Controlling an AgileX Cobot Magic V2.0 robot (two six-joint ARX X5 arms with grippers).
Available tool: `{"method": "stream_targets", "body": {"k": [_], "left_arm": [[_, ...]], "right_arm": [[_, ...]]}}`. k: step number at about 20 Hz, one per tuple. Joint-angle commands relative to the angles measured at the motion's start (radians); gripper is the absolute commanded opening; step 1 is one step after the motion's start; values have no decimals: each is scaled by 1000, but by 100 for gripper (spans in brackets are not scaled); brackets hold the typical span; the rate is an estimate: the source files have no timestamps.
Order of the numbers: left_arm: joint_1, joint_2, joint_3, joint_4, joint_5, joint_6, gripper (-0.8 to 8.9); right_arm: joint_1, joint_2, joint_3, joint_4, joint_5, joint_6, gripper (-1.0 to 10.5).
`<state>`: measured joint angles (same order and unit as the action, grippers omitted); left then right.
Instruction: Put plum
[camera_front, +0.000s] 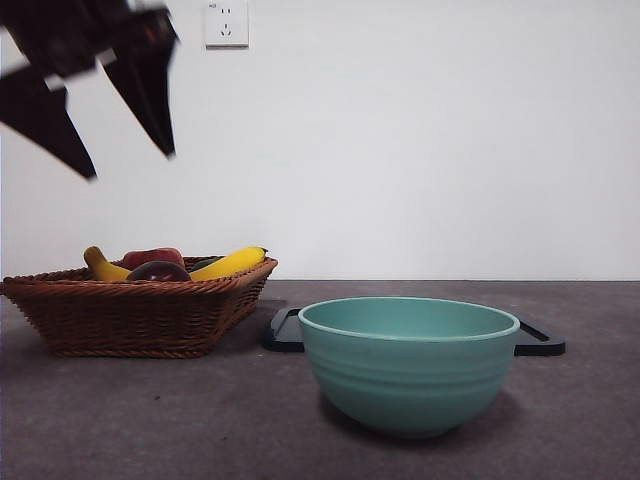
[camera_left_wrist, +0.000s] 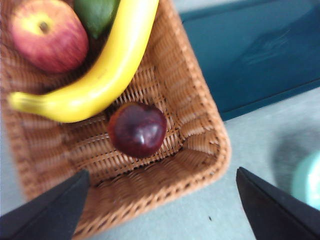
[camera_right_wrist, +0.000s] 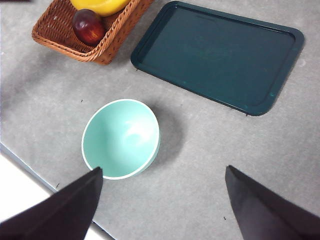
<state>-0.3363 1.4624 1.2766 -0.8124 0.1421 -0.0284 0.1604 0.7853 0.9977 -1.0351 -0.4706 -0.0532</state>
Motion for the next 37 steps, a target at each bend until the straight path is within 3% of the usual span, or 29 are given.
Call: {"method": "stream_targets", "body": {"k": [1,17,25,31,37], "left_arm": [[-11,77,27,36,-31,-2,465],[-14,336,27,185,-72,16,458],[-20,341,27,179,-72,16,273],[-21,293,35,170,-71,16,274],[-86,74,45,136,-29,16,274]], "right_arm": [[3,4,20,10,-1,1,392],[3,5,20,14,-1,1,392],[3,4,20,16,-1,1,392],[3,4,20,17,-1,1,392],[3,4,20,17,-1,1,392]]}}
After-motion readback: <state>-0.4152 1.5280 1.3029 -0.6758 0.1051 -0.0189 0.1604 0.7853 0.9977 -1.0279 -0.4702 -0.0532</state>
